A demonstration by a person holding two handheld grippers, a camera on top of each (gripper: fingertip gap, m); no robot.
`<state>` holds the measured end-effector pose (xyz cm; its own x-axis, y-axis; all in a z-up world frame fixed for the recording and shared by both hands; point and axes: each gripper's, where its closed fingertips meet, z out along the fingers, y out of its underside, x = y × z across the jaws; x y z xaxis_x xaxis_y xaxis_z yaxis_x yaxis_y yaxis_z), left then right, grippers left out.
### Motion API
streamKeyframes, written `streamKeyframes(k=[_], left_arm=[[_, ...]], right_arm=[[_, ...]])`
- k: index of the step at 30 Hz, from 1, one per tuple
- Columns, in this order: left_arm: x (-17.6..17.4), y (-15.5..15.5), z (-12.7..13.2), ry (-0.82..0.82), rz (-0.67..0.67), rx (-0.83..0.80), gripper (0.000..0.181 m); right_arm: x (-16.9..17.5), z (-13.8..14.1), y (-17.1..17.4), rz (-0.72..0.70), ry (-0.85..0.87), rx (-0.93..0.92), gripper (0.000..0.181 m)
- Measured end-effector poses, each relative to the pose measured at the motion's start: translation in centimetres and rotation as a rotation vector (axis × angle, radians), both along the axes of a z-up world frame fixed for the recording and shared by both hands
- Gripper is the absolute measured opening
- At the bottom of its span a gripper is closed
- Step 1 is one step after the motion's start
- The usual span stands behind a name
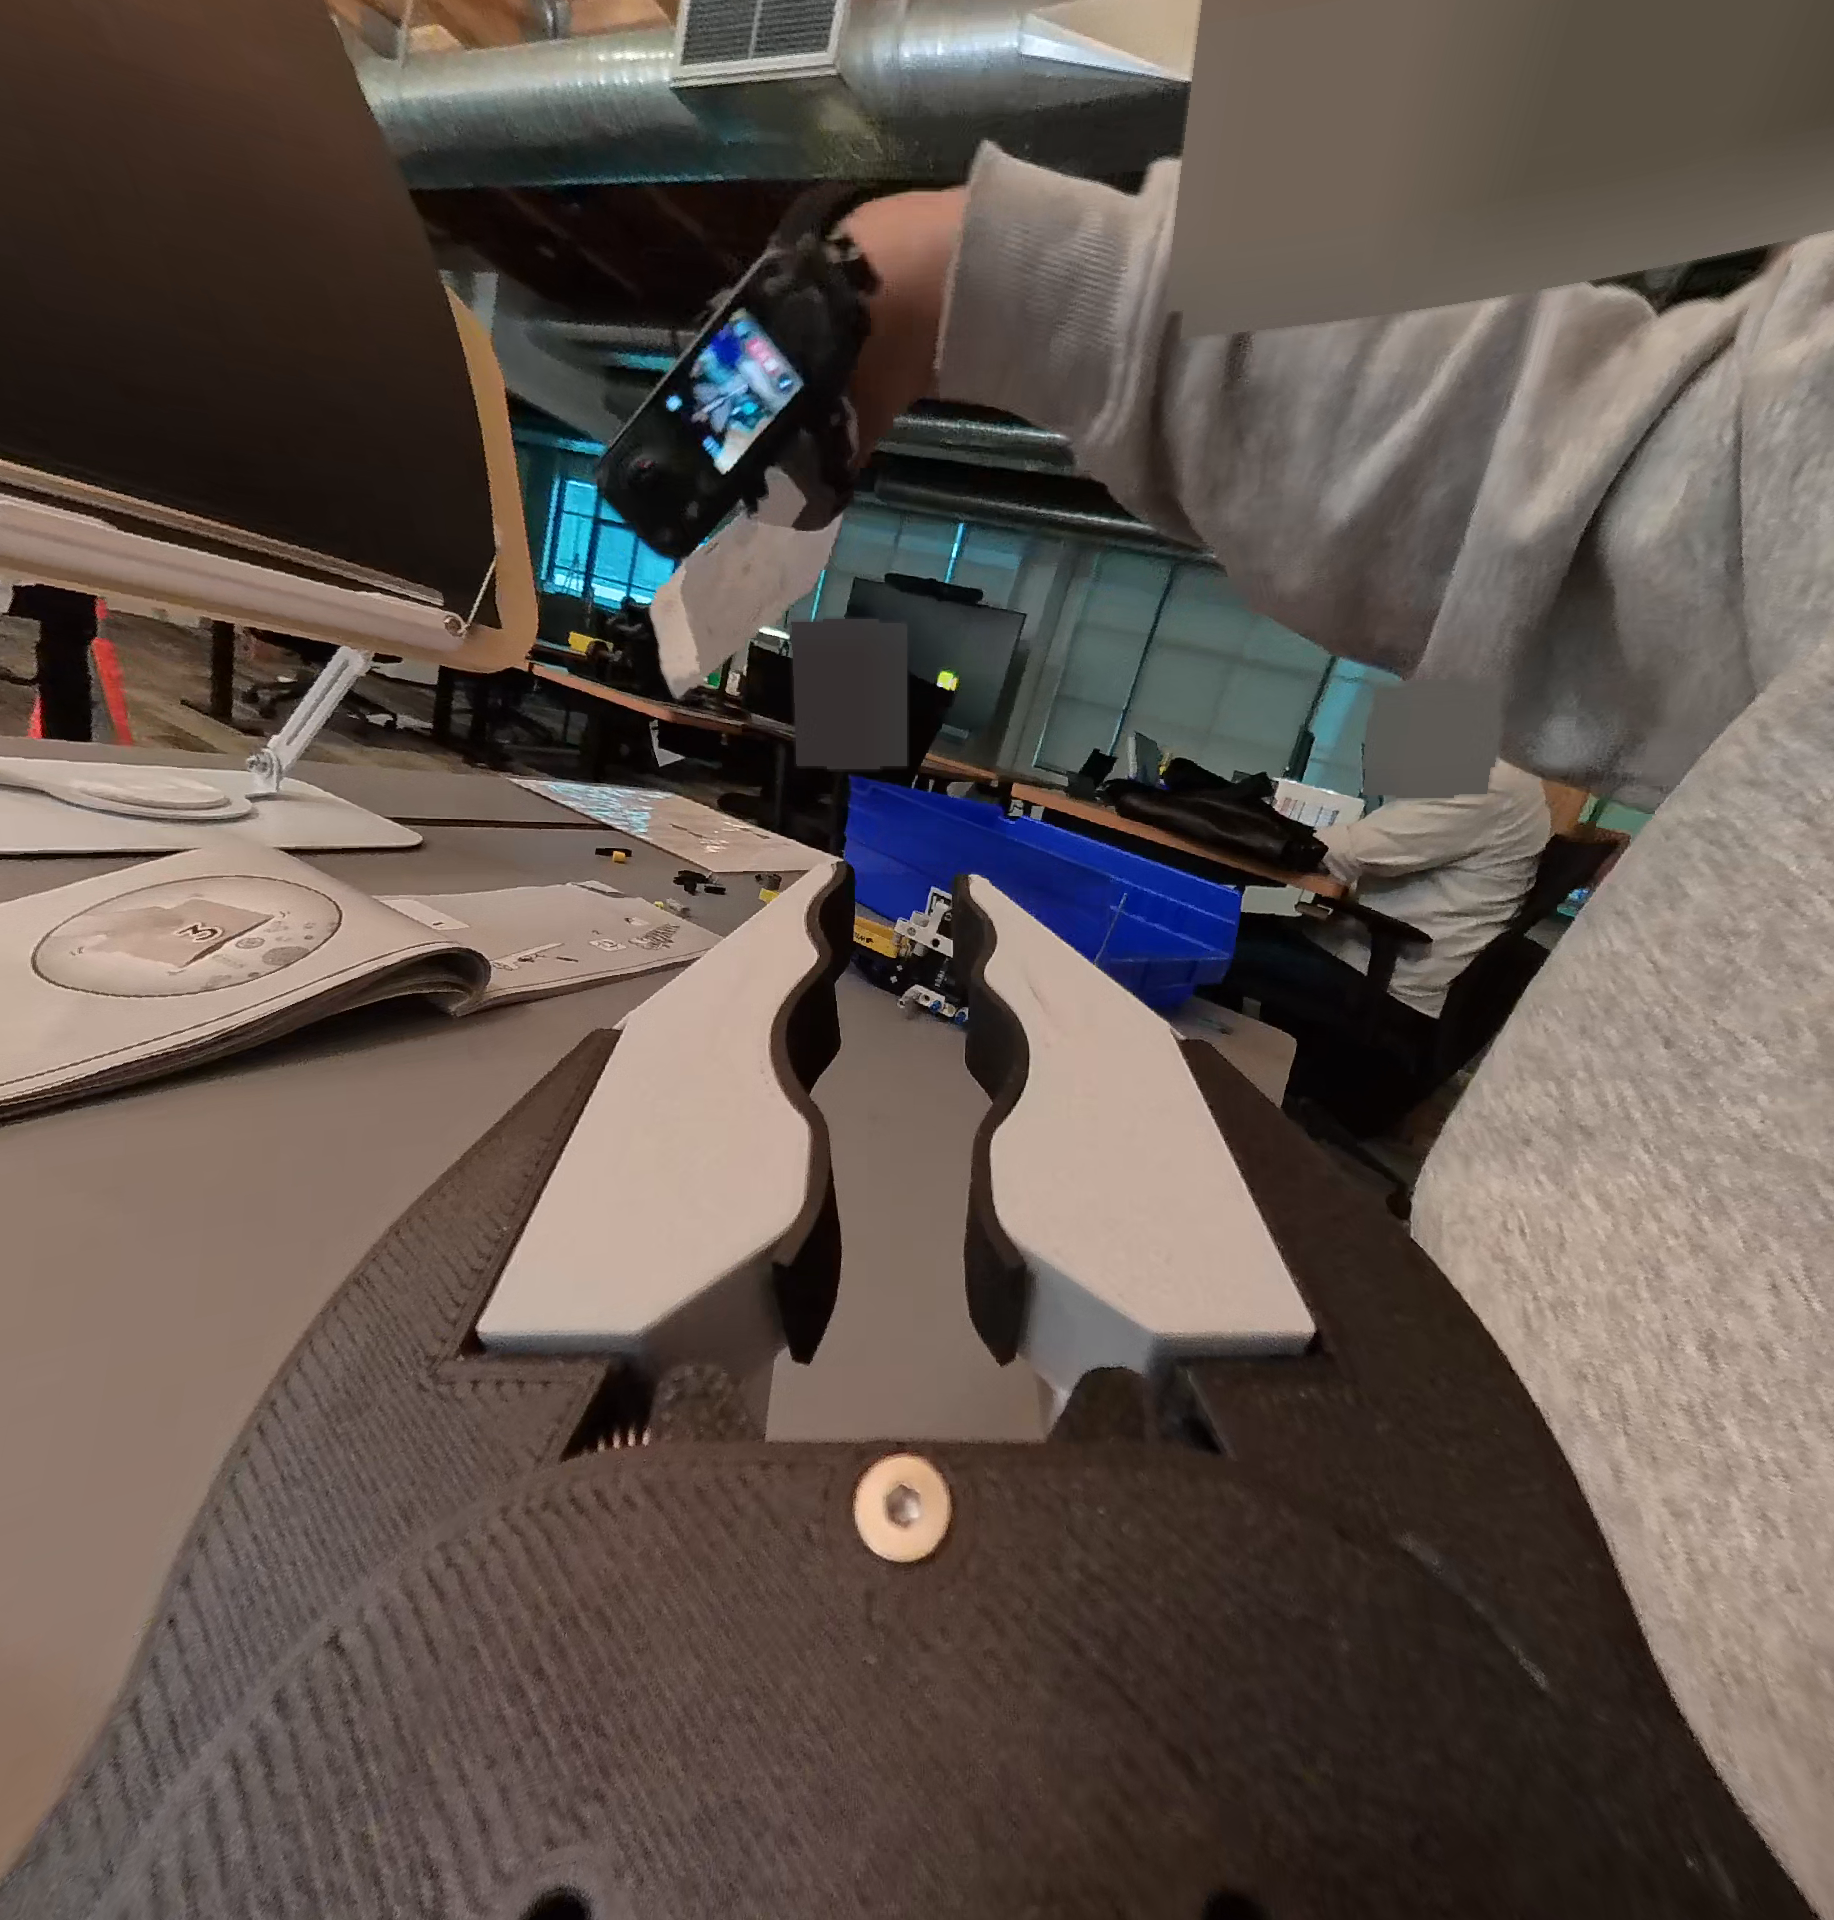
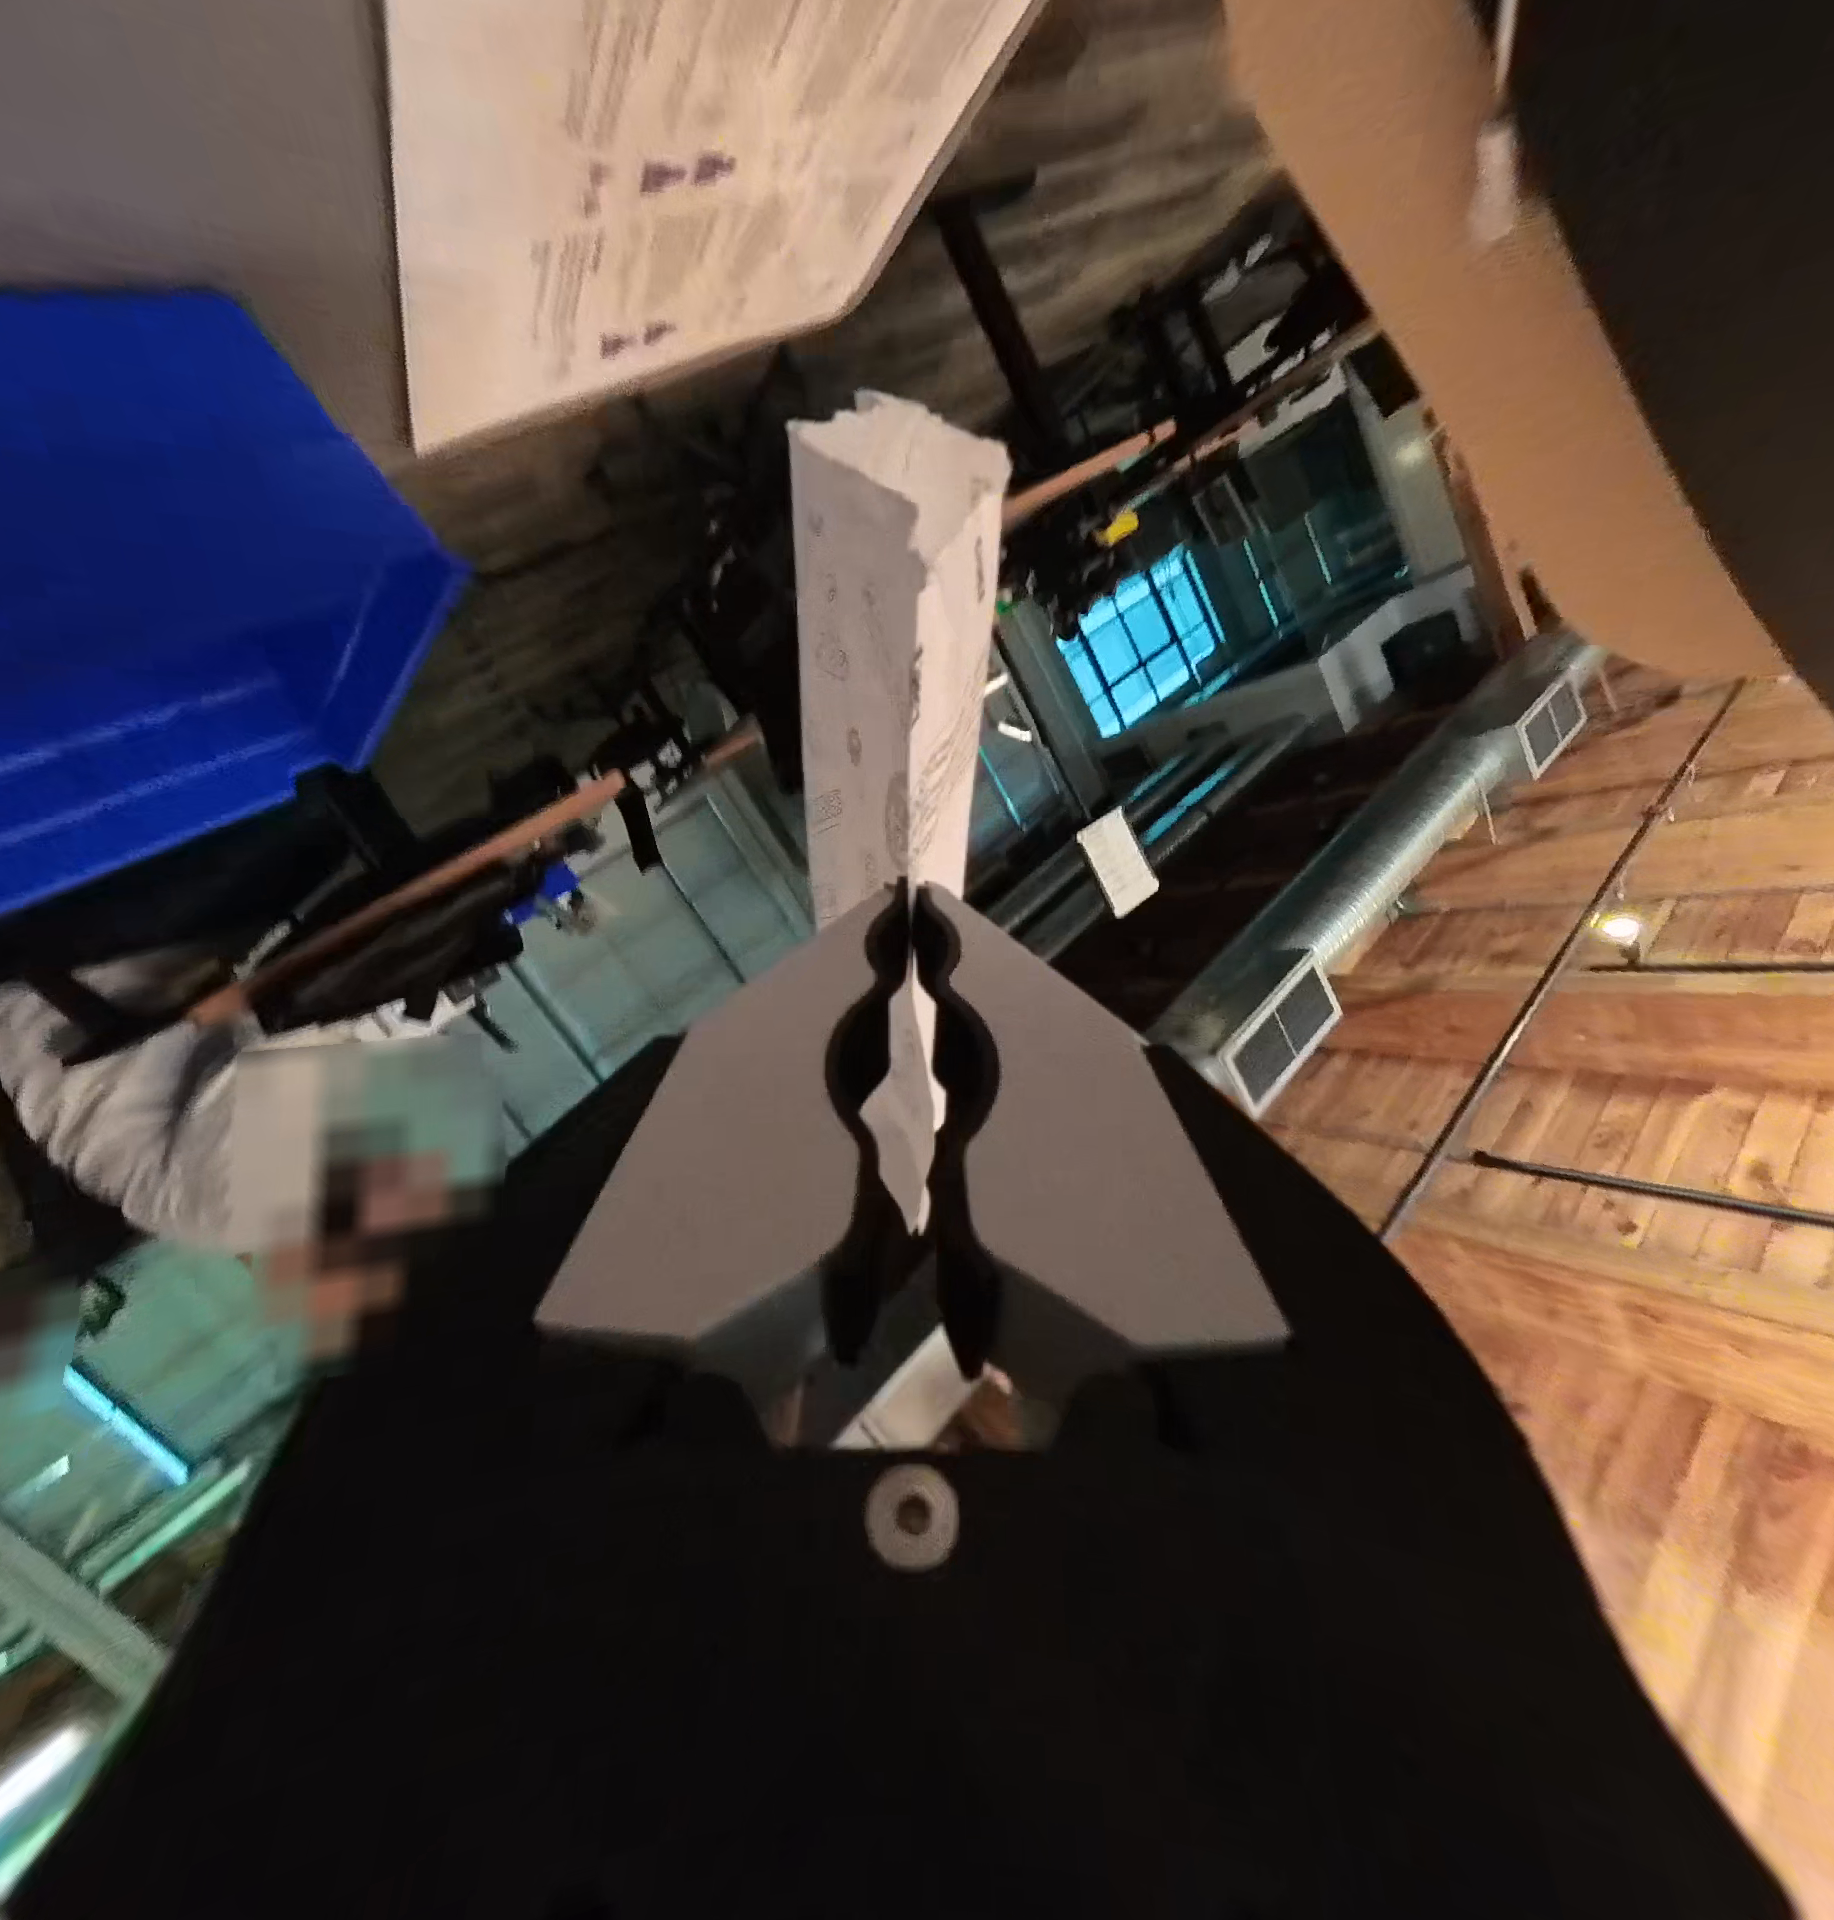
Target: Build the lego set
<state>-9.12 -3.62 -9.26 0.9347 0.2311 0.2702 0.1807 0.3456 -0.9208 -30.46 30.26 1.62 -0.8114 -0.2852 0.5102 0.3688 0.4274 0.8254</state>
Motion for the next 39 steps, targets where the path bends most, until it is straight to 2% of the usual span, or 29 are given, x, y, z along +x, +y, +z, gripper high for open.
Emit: streamKeyframes(k=[4, 6, 8, 10, 12, 15, 17, 19, 22, 24, 27, 29, 31, 33, 36, 39], left_arm=[[0.0, 0.0, 0.0, -0.008, -0.004, 0.004, 0.017], [0.0, 0.0, 0.0, -0.012, -0.003, 0.005, 0.017], [-0.1, 0.0, -0.1, -0.016, -0.003, 0.002, 0.017], [-0.1, 0.0, -0.1, -0.02, -0.002, 0.003, 0.017], [-0.2, 0.0, -0.1, -0.029, -0.003, 0.009, 0.017], [-0.3, 0.2, -0.1, -0.047, -0.004, 0.029, 0.017], [-0.3, 0.4, 0.0, -0.049, -0.002, 0.039, 0.016], [-0.2, 0.7, 0.0, -0.032, 0.01, 0.024, 0.016], [-0.1, 1.1, -0.1, 0.005, 0.03, -0.005, 0.017], [-0.1, 1.1, 0.0, 0.021, 0.047, -0.01, 0.018], [0.1, 1.1, 0.3, 0.03, 0.036, -0.001, 0.018], [0.5, 0.8, 0.7, 0.046, 0.025, 0.013, 0.018], [0.4, 0.0, 1.2, 0.089, 0.066, 0.026, 0.014], [-0.6, -1.2, 0.9, 0.135, 0.152, 0.011, 0.009], [-1.9, -3.2, 1.1, 0.103, 0.215, 0.056, 0.009], [-2.5, -5.0, 1.6, 0.054, 0.241, 0.153, 0.008]], right_arm=[[1.5, -1.0, -3.2, 0.22, 0.138, -0.278, 0.0], [2.5, -0.6, -5.3, 0.365, 0.255, -0.413, 0.0], [3.9, 1.2, -8.3, 0.614, 0.408, -0.452, 0.0], [6.7, 2.2, -10.8, 0.853, 0.492, -0.388, 0.0], [9.5, 1.5, -11.7, 0.927, 0.526, -0.351, 0.0], [11.9, 0.6, -13.2, 0.929, 0.597, -0.52, 0.0], [12.6, 0.7, -14.5, 0.913, 0.649, -0.673, 0.0], [12.7, 0.8, -16.3, 0.868, 0.697, -0.918, 0.0], [12.4, 2.0, -20.1, 0.753, 0.773, -1.426, 0.0], [12.0, 3.9, -23.0, 0.625, 0.855, -1.813, 0.0], [11.7, 6.4, -29.2, 0.41, 0.789, -2.409, 0.0], [11.1, 7.3, -33.7, 0.308, 0.672, -2.689, 0.0], [9.6, 6.9, -37.9, 0.195, 0.574, -2.845, 0.0], [8.0, 6.1, -41.6, 0.023, 0.467, -2.978, 0.0], [6.7, 5.4, -46.5, -0.216, 0.266, -3.12, 0.0], [4.8, 4.5, -49.0, -0.292, 0.325, -3.111, 0.0]])
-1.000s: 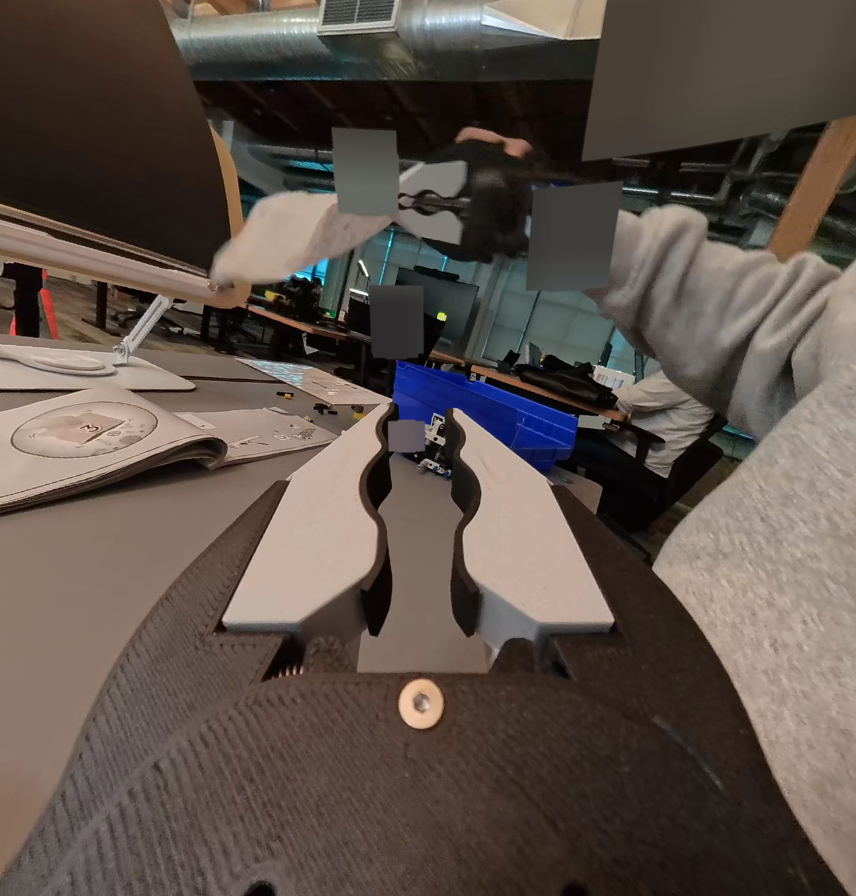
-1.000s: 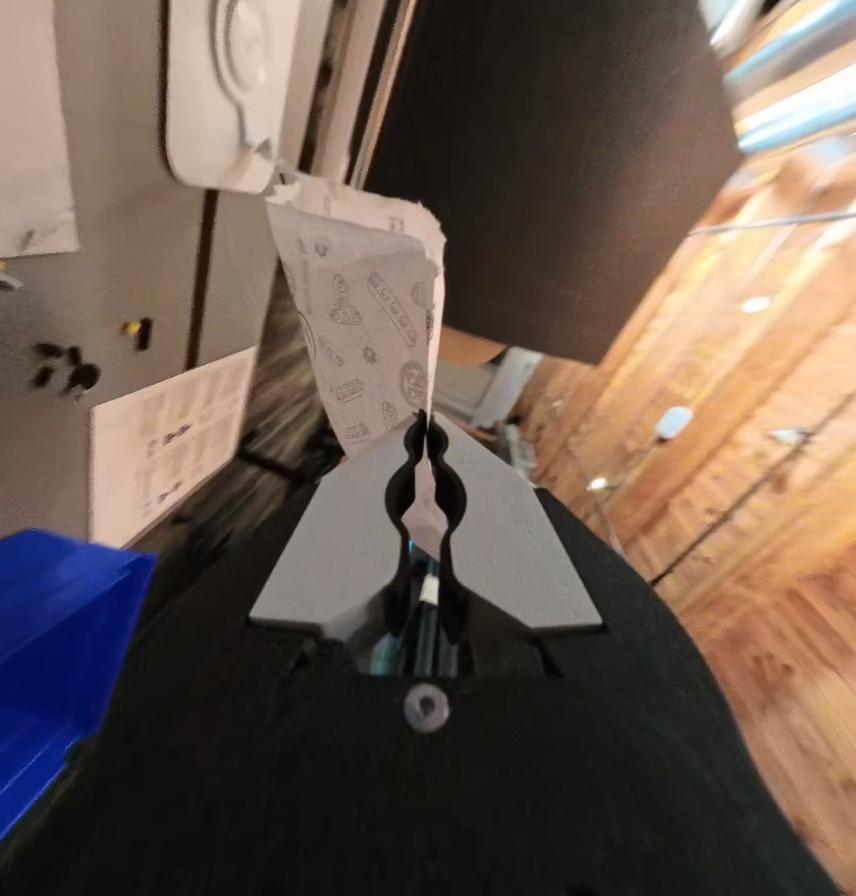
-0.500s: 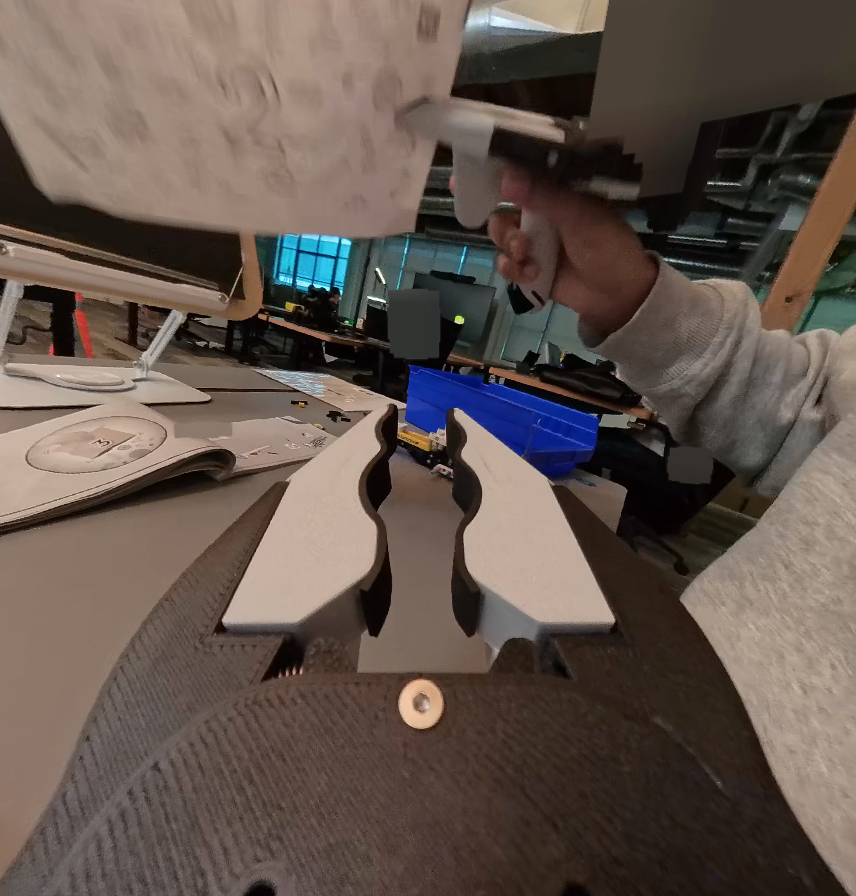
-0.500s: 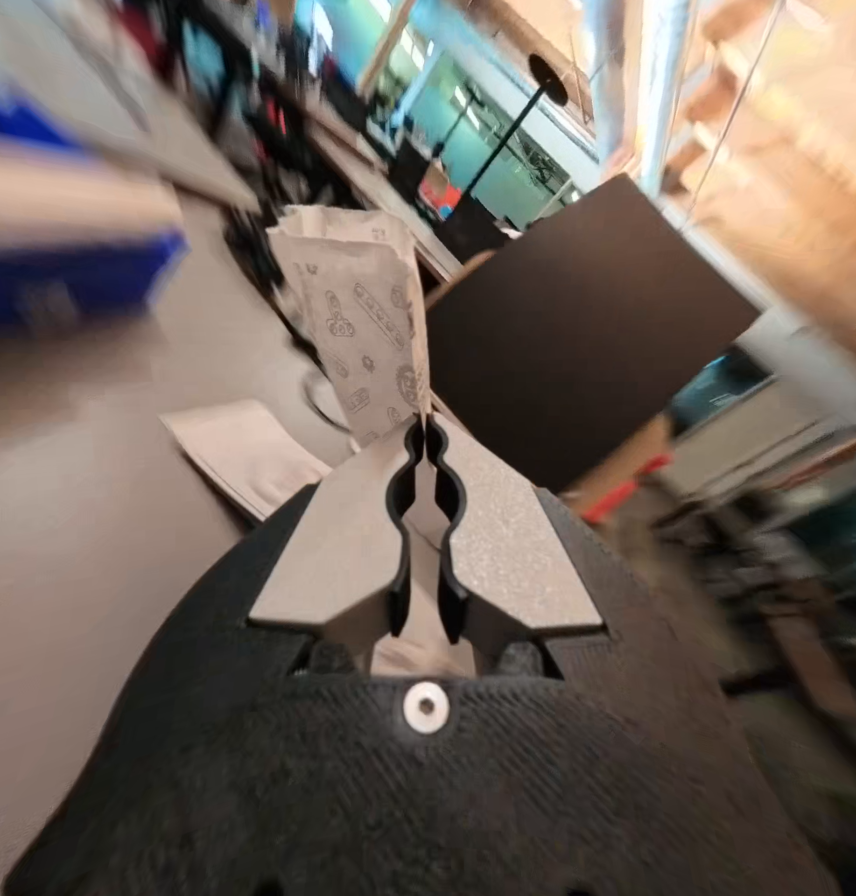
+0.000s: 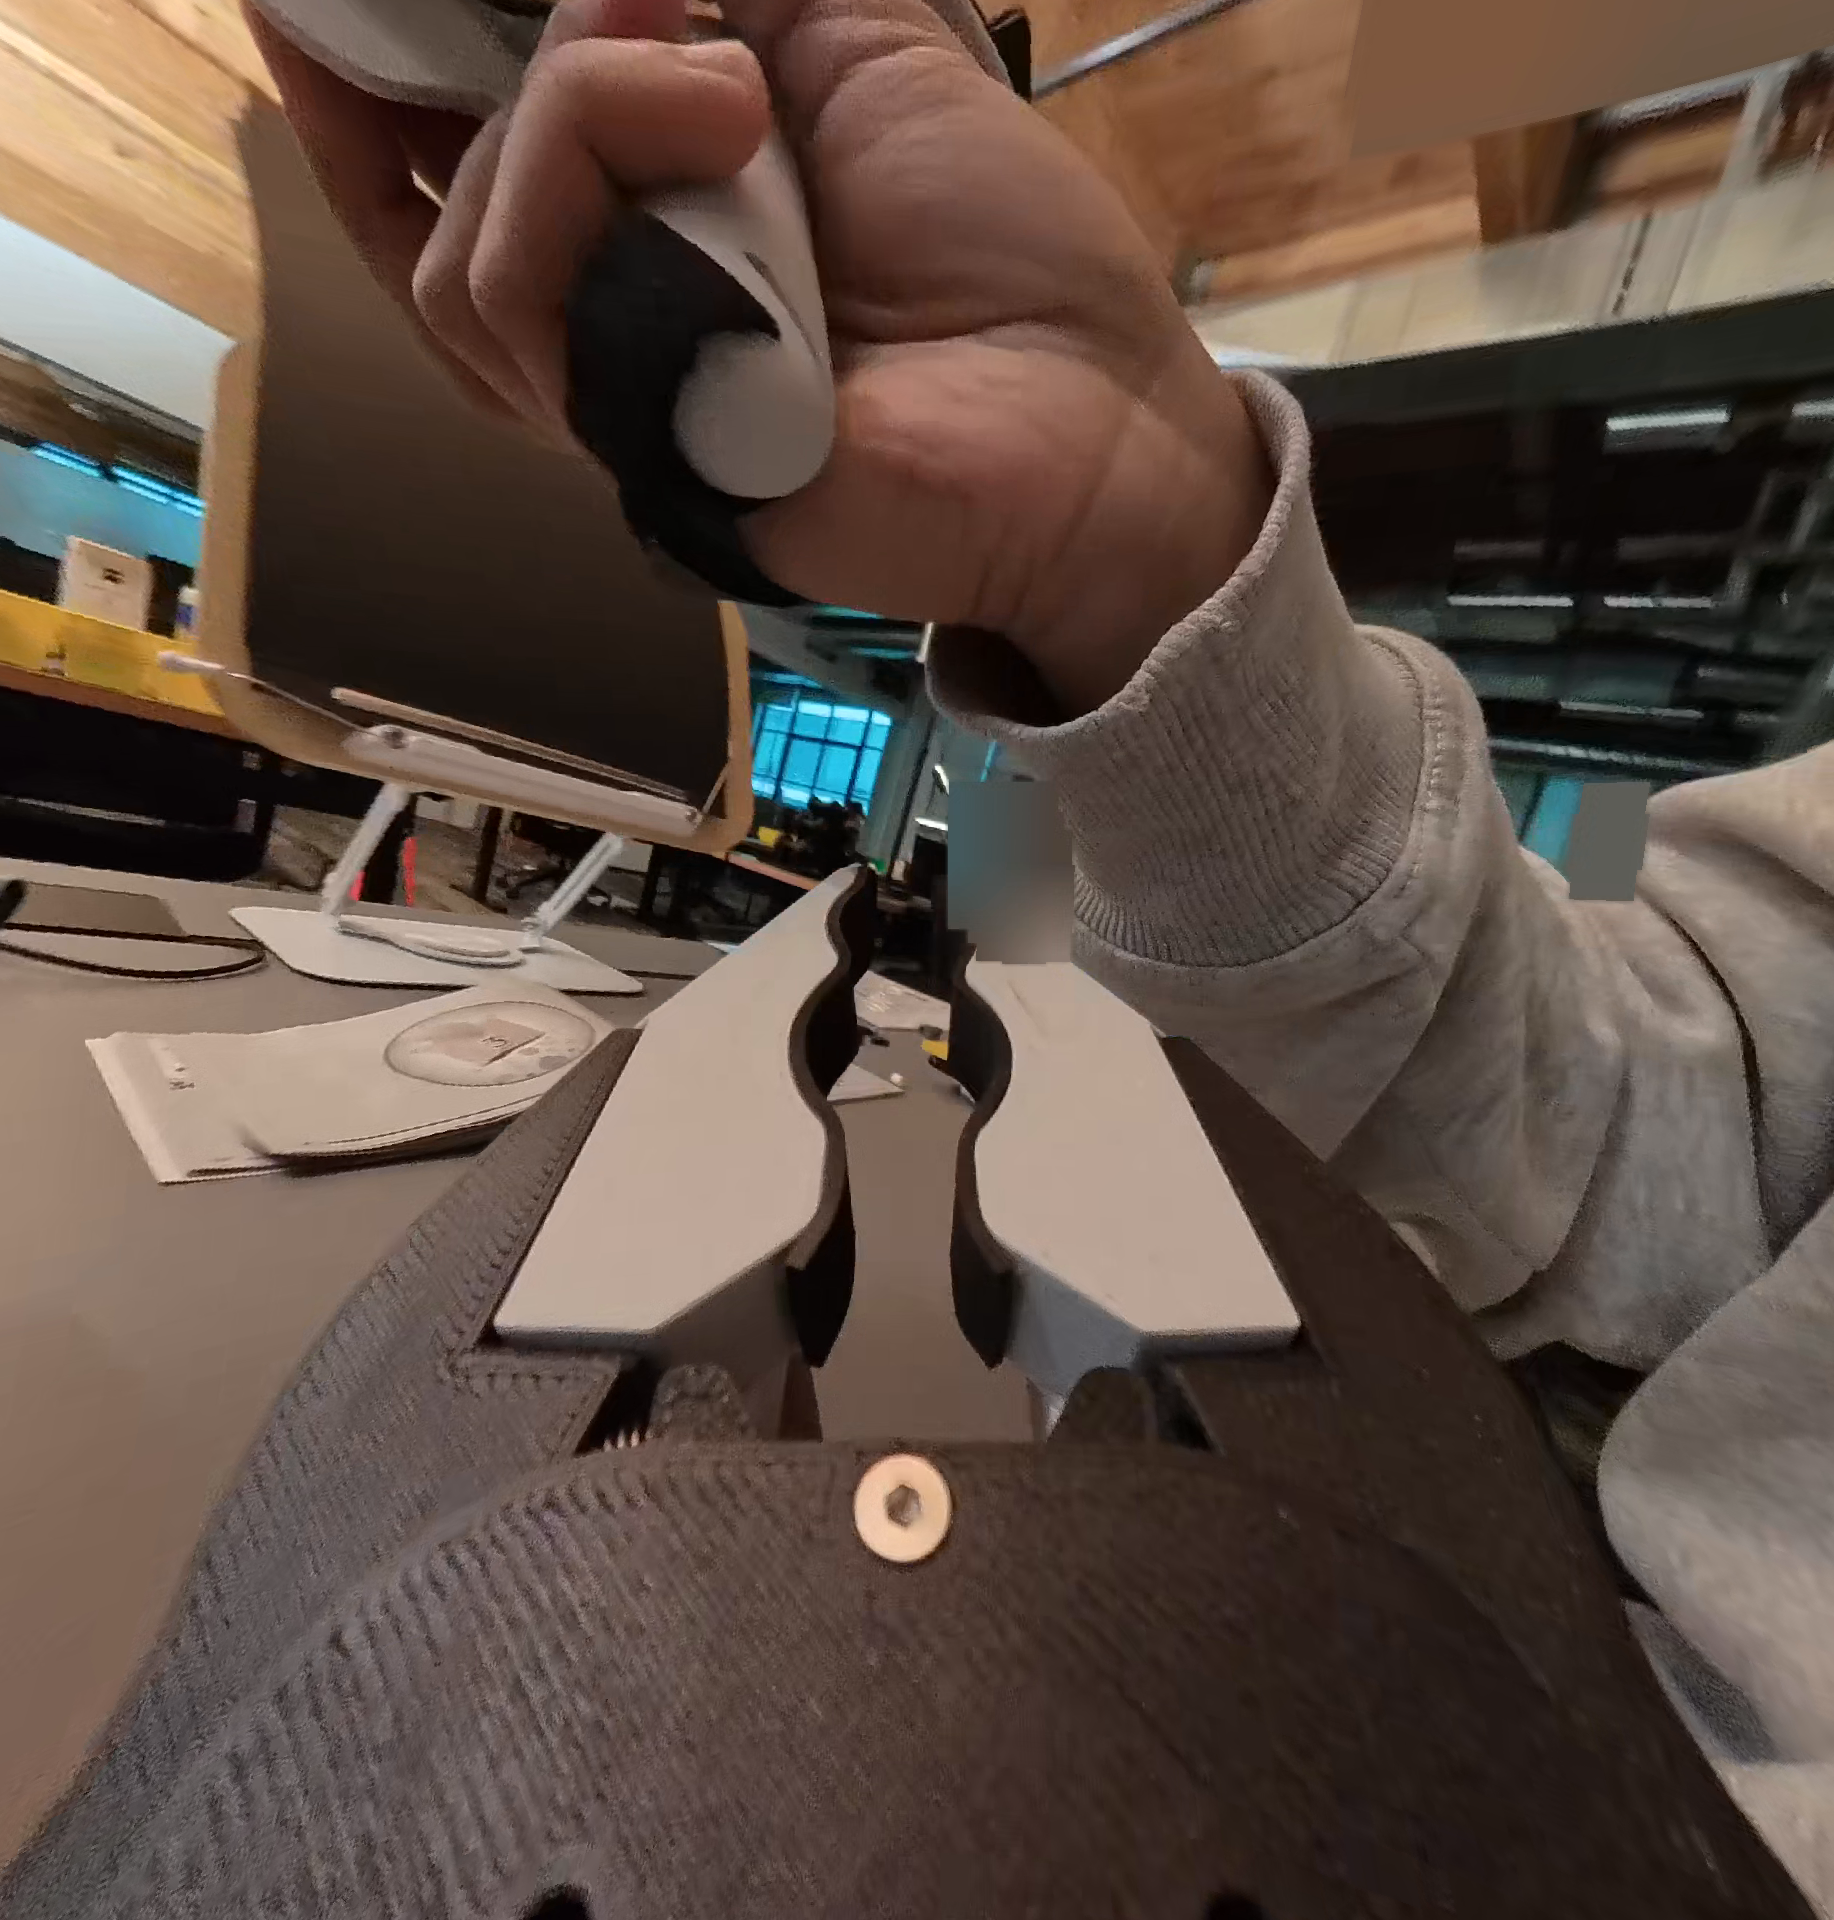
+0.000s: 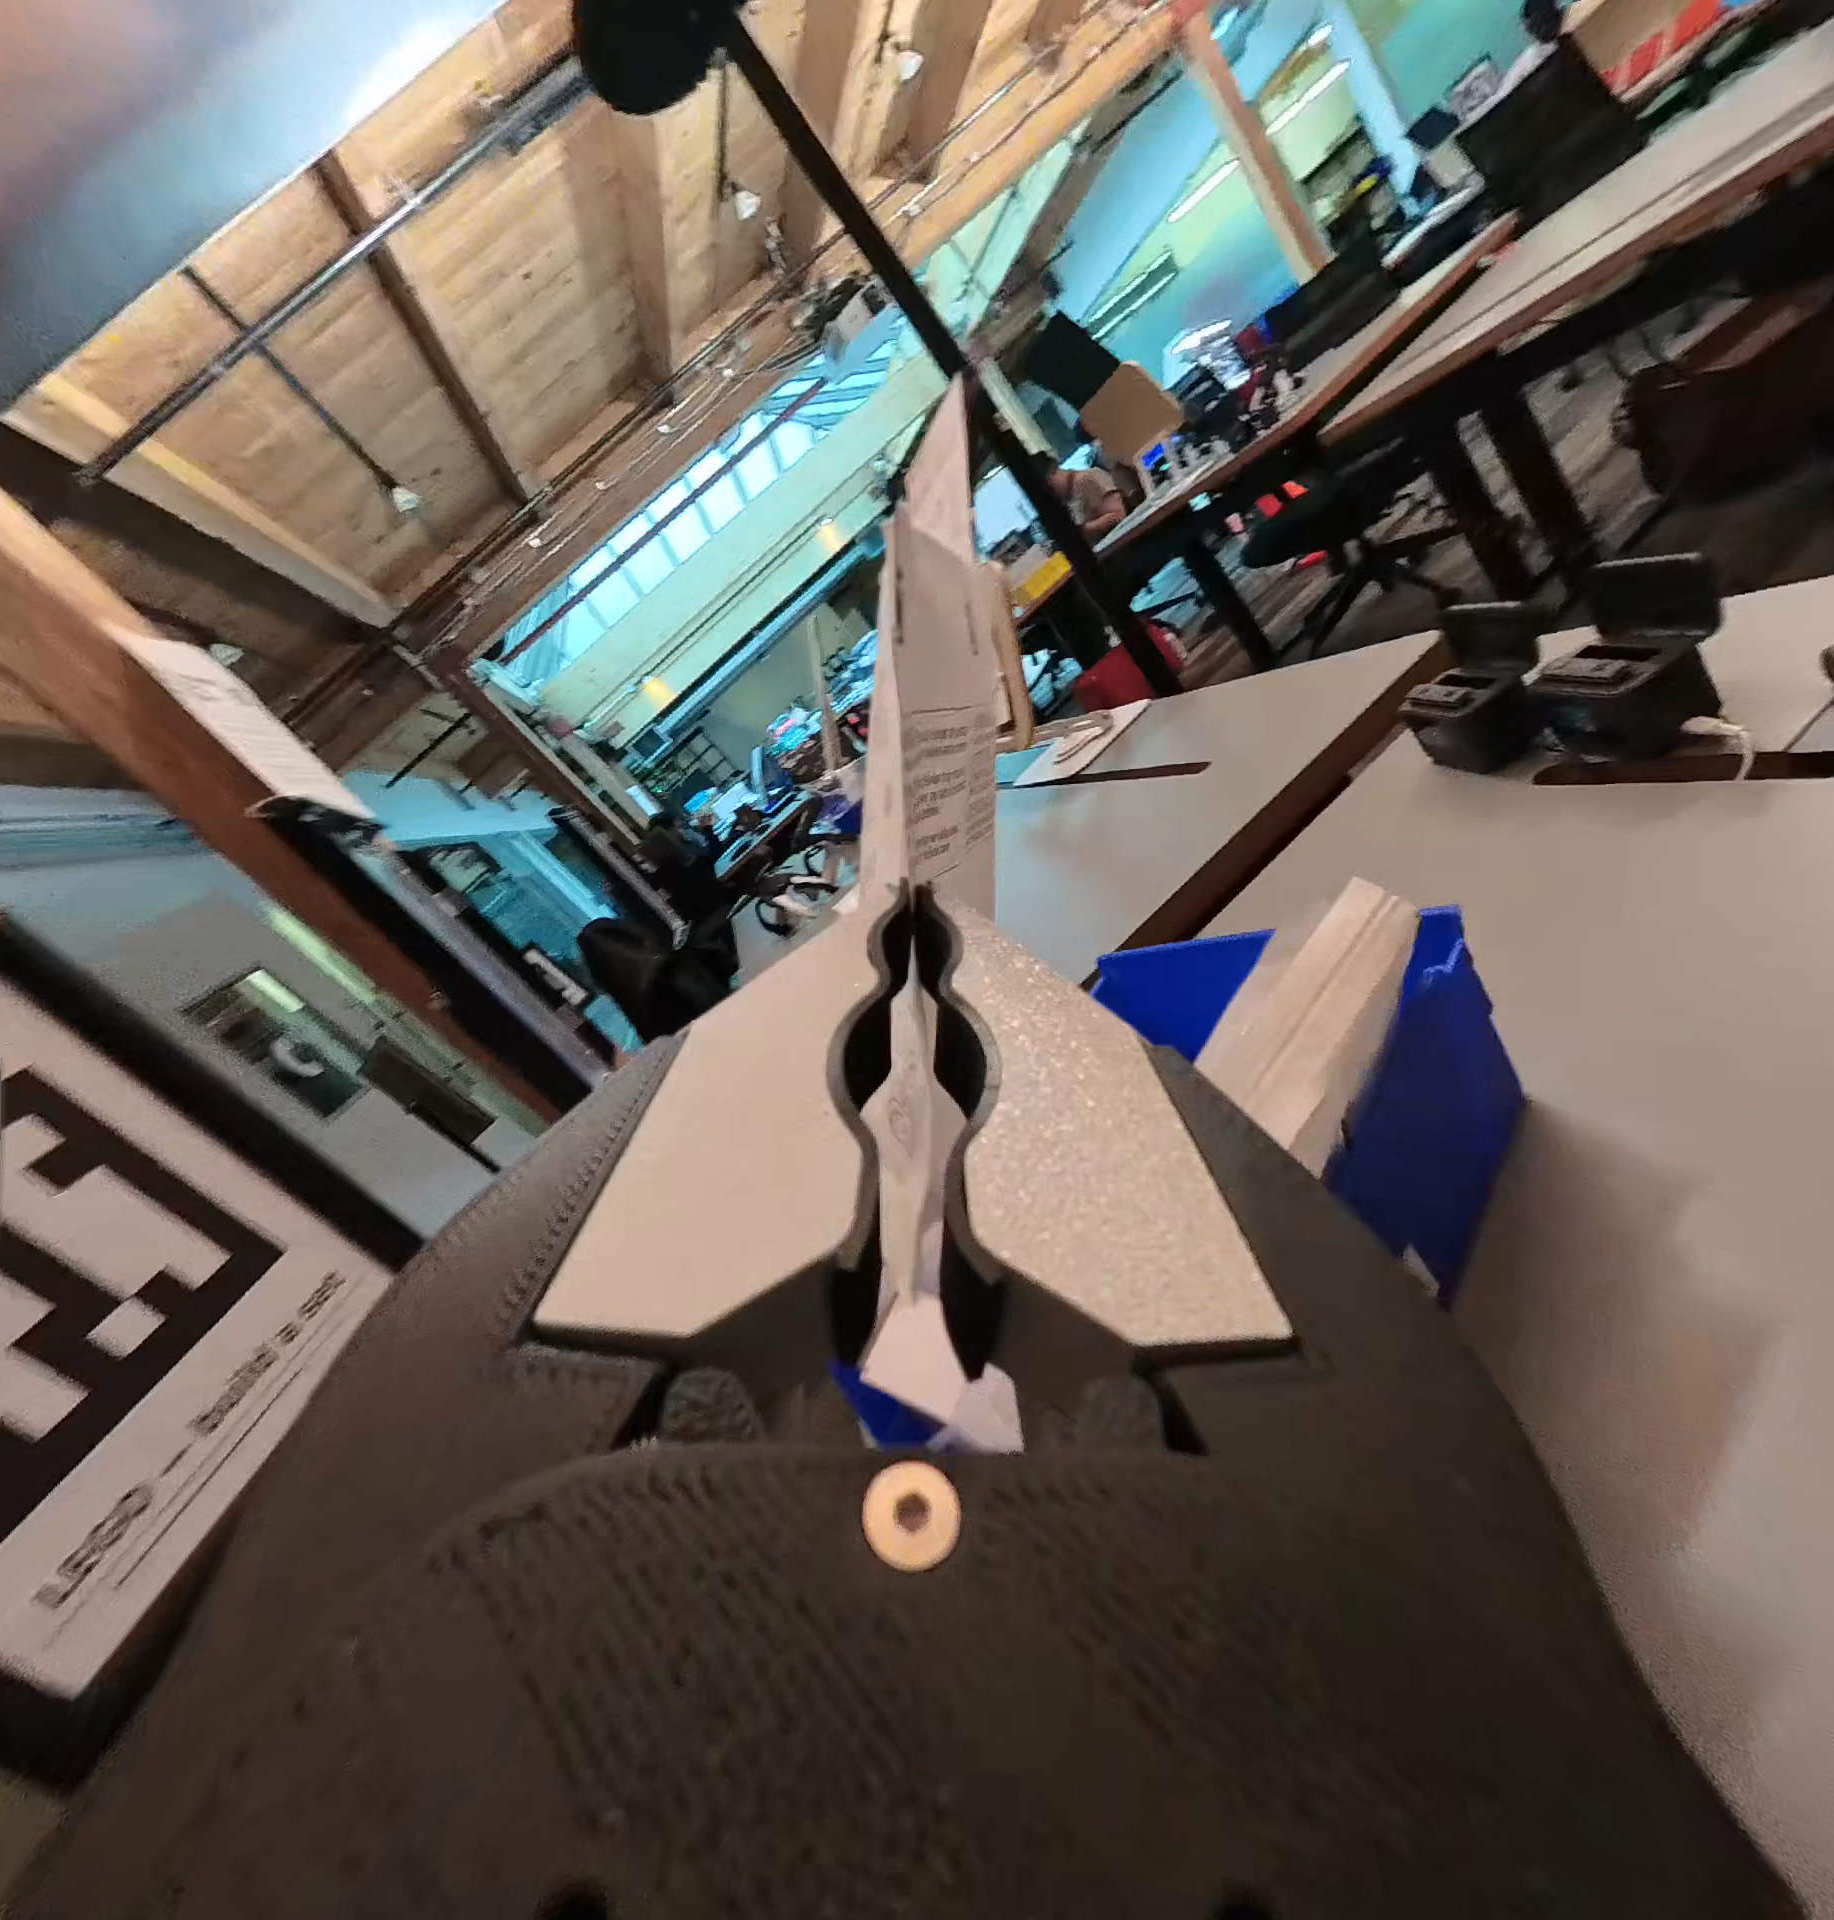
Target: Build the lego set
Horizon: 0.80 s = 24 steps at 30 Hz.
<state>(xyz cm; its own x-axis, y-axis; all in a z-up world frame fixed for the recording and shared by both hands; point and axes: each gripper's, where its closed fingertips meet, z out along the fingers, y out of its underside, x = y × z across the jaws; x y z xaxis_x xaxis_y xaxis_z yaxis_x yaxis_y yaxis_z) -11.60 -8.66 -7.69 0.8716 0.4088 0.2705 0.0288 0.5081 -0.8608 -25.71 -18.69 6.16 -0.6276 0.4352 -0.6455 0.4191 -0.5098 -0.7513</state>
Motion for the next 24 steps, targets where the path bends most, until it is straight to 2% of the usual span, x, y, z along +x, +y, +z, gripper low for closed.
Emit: streamKeyframes(k=[7, 12, 16, 18, 19, 21, 24], left_arm=[[-0.7, -2.0, 0.2, -0.006, 0.078, 0.05, 0.008], [-0.7, -1.8, -0.1, 0.003, 0.092, 0.03, 0.008], [-0.8, -1.8, -0.1, 0.004, 0.114, 0.036, 0.004], [-0.9, -2.1, 0.0, 0.005, 0.122, 0.048, 0.003], [-0.8, -2.2, 0.1, 0.009, 0.12, 0.054, 0.003], [-0.3, -2.0, 0.4, 0.027, 0.086, 0.068, 0.003], [0.2, -1.3, 0.4, 0.024, 0.032, 0.077, 0.004]], right_arm=[[-1.1, -1.2, -4.8, -0.049, 0.0, 0.061, 0.0], [-0.9, -2.5, -8.2, 0.037, -0.013, 0.118, 0.0], [-4.1, -0.2, -6.8, -0.117, 0.074, 0.1, 0.0], [-5.5, -0.8, -6.9, -0.141, 0.053, 0.127, 0.0], [-5.6, -2.2, -7.7, -0.098, 0.006, 0.167, 0.0], [-4.1, -5.7, -10.1, 0.084, -0.085, 0.291, 0.003], [-1.0, -9.0, -11.0, 0.315, -0.125, 0.438, 0.028]])
